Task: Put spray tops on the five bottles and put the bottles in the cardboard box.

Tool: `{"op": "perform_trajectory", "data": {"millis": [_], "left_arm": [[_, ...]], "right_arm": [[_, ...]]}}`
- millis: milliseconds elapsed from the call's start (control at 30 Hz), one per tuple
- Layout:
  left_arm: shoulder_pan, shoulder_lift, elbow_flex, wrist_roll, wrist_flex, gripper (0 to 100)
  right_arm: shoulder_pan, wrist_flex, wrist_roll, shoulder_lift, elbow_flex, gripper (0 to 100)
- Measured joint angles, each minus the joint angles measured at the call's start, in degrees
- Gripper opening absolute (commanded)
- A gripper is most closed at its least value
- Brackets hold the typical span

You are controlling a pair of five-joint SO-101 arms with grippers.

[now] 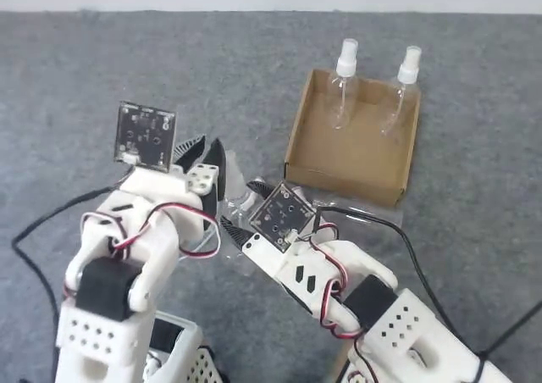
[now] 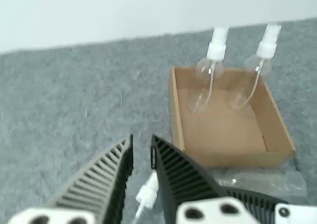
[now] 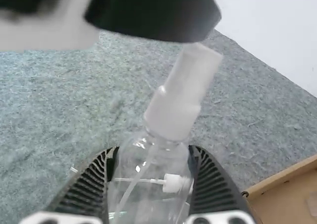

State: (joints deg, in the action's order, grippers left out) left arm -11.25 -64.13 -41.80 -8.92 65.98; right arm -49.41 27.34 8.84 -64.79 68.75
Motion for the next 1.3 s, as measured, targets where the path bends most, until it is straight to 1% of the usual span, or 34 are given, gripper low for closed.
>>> {"op": "perform_trajectory", "data": {"millis": [233,333,433,533,700,833,933,1067,1167,1300], "left_arm": [[0.4,-0.7,-0.4,0.3,0.0,6],[3.3,-1.2,1.4,1.8,-0.2,9],[6.7,-4.7,3.6,1.9,-0.3,14],[8.7,-8.5,3.3,1.9,-0.3,15],[9.3,-12.6,-5.5,1.9,-0.4,15],[9.1,-16.2,-14.1,2.0,-3.8,16],[5.9,-20.2,-19.4,2.8,-5.0,16],[0.1,-26.8,-25.0,5.7,-5.4,23],[-2.5,-32.0,-28.4,6.2,-5.4,26],[-4.7,-35.3,-31.9,6.2,-6.2,26]], "right_arm": [[0.2,0.0,0.0,0.0,0.0,0.6],[1.5,-0.4,0.0,-0.2,-0.2,0.6],[4.1,-0.7,0.0,-0.2,-0.2,0.6],[5.9,-0.9,0.0,-0.2,-0.2,0.6],[9.8,-0.9,0.0,-0.2,-2.2,0.6],[12.7,-0.9,0.0,3.3,-7.6,0.6],[13.0,-0.9,0.0,9.1,-12.8,0.6],[12.9,-0.9,0.0,17.5,-20.7,0.6],[12.9,-0.9,0.0,23.7,-26.0,0.6],[12.9,-0.9,0.0,30.4,-32.0,0.6]]}}
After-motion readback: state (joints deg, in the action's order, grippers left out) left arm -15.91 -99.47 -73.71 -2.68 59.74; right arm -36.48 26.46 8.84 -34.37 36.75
